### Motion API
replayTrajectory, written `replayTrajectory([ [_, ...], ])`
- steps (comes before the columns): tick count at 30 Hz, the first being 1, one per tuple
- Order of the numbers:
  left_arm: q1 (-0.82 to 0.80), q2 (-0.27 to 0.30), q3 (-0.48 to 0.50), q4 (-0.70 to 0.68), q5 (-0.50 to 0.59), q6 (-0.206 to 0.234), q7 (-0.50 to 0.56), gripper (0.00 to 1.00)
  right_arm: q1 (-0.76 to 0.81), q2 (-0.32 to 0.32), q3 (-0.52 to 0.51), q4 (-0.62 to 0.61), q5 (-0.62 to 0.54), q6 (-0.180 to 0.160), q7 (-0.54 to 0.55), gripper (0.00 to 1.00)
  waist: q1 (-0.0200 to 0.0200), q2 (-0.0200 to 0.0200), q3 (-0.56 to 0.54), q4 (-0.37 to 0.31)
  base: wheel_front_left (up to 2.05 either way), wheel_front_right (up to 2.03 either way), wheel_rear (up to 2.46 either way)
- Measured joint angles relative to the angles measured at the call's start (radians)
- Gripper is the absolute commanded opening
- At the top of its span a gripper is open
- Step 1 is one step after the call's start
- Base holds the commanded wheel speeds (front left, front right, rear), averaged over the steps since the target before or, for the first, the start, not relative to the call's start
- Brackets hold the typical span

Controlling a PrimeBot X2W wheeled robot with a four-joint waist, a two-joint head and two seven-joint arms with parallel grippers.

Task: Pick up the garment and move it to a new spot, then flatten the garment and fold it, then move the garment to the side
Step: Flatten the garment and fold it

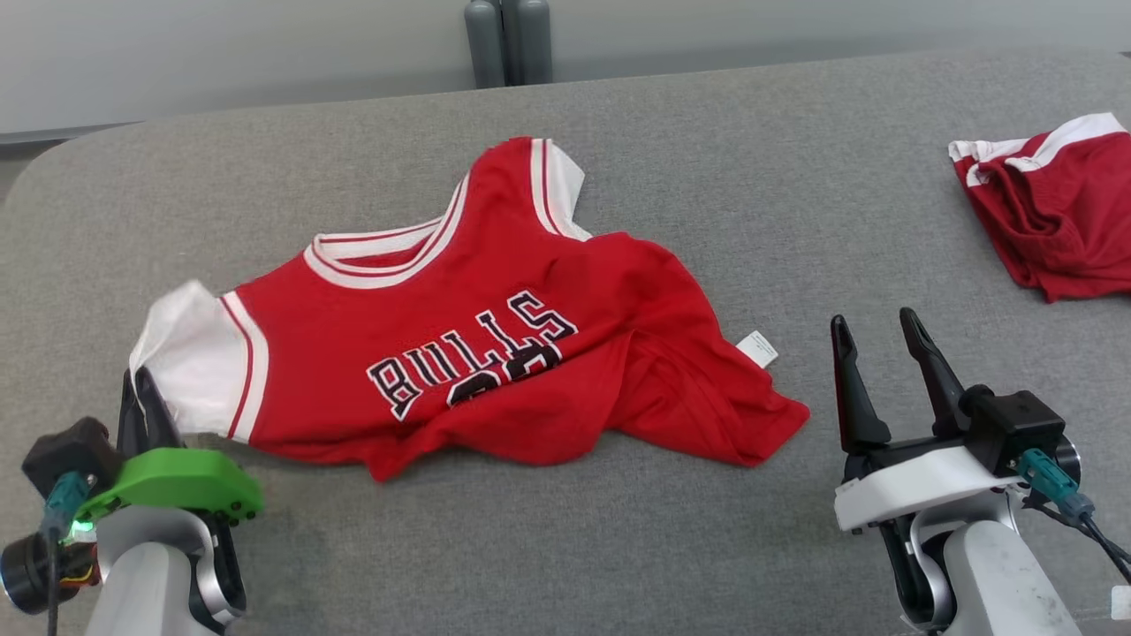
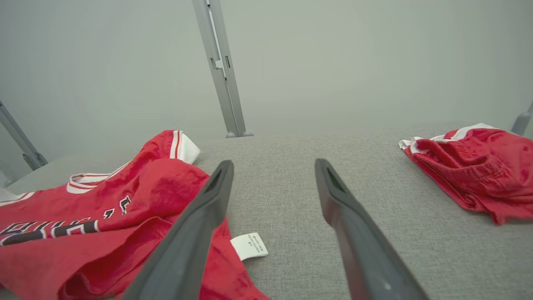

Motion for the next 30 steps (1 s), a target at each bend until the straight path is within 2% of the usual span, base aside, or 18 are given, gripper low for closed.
replayTrajectory([
  [12, 0.106, -0.044, 0.082, 0.015, -0.027, -0.006, -0.012, 0.0, 0.012, 0.0, -0.013, 0.021, -0.023, 0.0, 0.0, 1.0, 0.0, 0.0, -0.021, 0.023, 0.0, 0.0, 0.0],
  [14, 0.118, -0.049, 0.092, 0.01, -0.023, -0.009, -0.012, 0.27, 0.012, 0.0, -0.02, 0.024, -0.03, 0.0, 0.0, 1.0, 0.0, 0.0, -0.026, 0.022, 0.0, 0.0, 0.0],
  [15, 0.124, -0.053, 0.098, 0.004, -0.02, -0.017, -0.012, 0.69, 0.012, 0.0, -0.022, 0.026, -0.032, 0.0, 0.0, 1.0, 0.0, 0.0, -0.029, 0.021, 0.0, 0.0, 0.0],
  [16, 0.129, -0.059, 0.104, -0.007, -0.02, -0.026, -0.012, 1.0, 0.013, 0.0, -0.022, 0.028, -0.032, 0.0, 0.0, 1.0, 0.0, 0.0, -0.033, 0.021, 0.0, 0.0, 0.0],
  [21, 0.15, -0.073, 0.118, -0.107, 0.021, -0.069, -0.013, 1.0, 0.023, 0.0, 0.021, 0.038, -0.034, 0.0, 0.0, 1.0, 0.0, 0.0, -0.048, 0.018, 0.0, 0.0, 0.0],
  [30, 0.237, -0.105, 0.085, -0.294, 0.124, -0.143, -0.013, 1.0, 0.028, 0.0, 0.049, 0.05, -0.029, 0.0, 0.0, 1.0, 0.0, 0.0, -0.068, 0.036, 0.0, 0.0, 0.0],
])
